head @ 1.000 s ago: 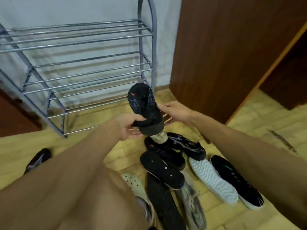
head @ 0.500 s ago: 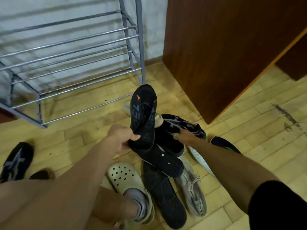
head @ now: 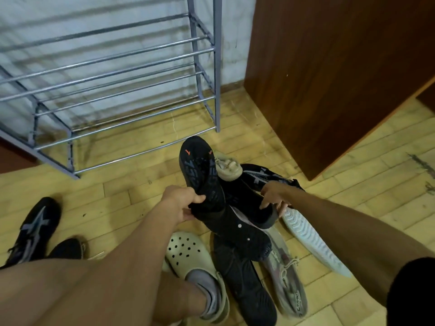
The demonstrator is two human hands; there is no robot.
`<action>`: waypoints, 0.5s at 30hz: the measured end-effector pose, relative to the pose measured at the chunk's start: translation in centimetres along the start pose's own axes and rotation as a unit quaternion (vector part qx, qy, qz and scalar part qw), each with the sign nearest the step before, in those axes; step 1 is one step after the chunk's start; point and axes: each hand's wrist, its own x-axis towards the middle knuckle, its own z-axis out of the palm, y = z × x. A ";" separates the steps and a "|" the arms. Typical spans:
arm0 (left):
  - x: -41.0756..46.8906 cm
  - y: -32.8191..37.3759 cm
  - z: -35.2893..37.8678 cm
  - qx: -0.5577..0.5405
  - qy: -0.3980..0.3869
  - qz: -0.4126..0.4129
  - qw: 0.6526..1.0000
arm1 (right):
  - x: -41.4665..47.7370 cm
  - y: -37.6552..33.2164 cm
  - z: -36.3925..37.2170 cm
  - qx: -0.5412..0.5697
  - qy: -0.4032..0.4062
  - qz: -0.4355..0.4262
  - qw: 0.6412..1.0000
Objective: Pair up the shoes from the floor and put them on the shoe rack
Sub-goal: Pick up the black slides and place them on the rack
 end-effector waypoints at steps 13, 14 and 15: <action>-1.8 -1.1 1.5 -0.090 0.009 -0.003 0.996 | -9.0 0.1 -7.4 -0.145 0.082 -0.035 0.985; -1.8 -0.9 1.3 -0.095 0.011 -0.003 0.995 | -9.1 0.0 -7.5 -0.094 0.083 -0.044 0.991; -1.7 -0.7 1.0 -0.097 0.013 -0.001 0.995 | -8.9 -0.2 -7.3 -0.043 0.082 -0.056 0.994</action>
